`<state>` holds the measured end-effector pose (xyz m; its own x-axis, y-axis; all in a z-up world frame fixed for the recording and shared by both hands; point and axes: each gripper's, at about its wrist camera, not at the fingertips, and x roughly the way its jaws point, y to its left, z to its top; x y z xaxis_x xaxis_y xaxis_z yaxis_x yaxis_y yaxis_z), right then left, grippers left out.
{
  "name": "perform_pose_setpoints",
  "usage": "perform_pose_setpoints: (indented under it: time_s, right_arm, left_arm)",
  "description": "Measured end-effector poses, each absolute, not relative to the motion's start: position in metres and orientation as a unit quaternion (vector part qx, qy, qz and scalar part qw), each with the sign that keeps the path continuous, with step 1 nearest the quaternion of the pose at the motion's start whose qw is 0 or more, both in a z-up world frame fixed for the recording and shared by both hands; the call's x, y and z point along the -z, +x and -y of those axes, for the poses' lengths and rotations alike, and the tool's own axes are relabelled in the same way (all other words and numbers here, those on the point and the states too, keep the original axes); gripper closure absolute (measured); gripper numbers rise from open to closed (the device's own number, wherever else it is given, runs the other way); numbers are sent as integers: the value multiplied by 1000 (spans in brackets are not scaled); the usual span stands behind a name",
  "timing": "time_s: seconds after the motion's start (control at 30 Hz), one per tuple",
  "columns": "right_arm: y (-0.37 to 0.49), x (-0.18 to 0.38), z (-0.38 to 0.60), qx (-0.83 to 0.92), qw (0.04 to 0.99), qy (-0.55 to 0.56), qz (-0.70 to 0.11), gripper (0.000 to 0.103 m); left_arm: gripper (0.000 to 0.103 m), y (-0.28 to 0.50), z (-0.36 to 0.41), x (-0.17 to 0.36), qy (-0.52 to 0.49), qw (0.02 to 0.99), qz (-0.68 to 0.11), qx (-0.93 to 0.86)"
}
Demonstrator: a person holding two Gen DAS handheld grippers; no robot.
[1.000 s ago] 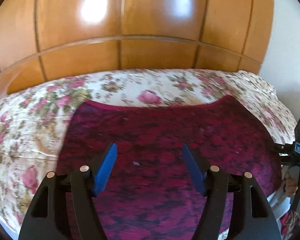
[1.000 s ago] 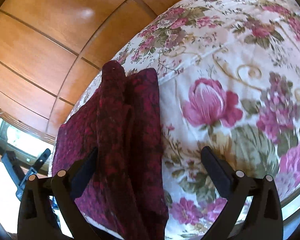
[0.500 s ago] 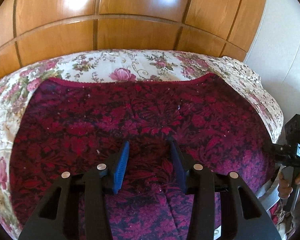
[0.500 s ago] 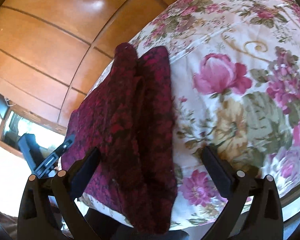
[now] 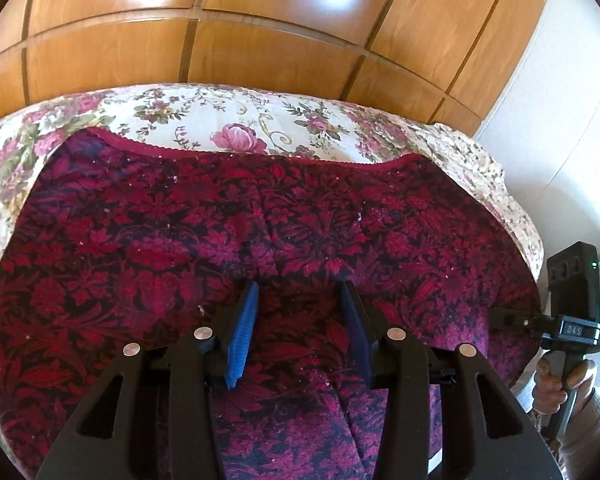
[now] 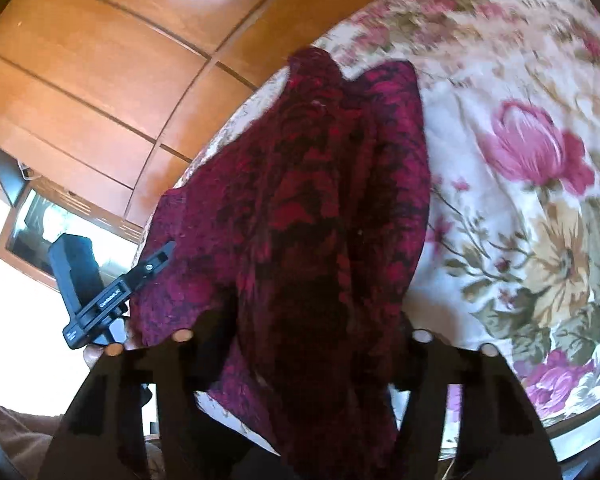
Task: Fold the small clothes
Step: 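Grasp the lace-trimmed garment with both grippers and lift it off the bed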
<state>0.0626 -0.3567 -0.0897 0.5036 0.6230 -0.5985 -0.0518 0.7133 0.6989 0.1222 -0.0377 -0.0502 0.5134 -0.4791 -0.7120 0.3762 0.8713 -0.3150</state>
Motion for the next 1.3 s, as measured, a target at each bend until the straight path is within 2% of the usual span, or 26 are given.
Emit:
perform_pose_setpoints:
  time_s: [0.13, 0.43, 0.87, 1.3]
  right_arm:
    - [56, 64, 350, -218, 822, 297, -434, 58]
    - [55, 12, 307, -248, 849, 246, -396, 63]
    - [78, -24, 204, -301, 864, 168, -366, 64]
    - [77, -17, 93, -315, 879, -9, -359, 64]
  left_arm:
    - [63, 124, 34, 51, -76, 865, -429, 250]
    - [78, 130, 17, 53, -127, 852, -439, 256]
    - [78, 132, -8, 50, -187, 833, -437, 283]
    - [78, 88, -173, 35, -325, 841, -387, 195]
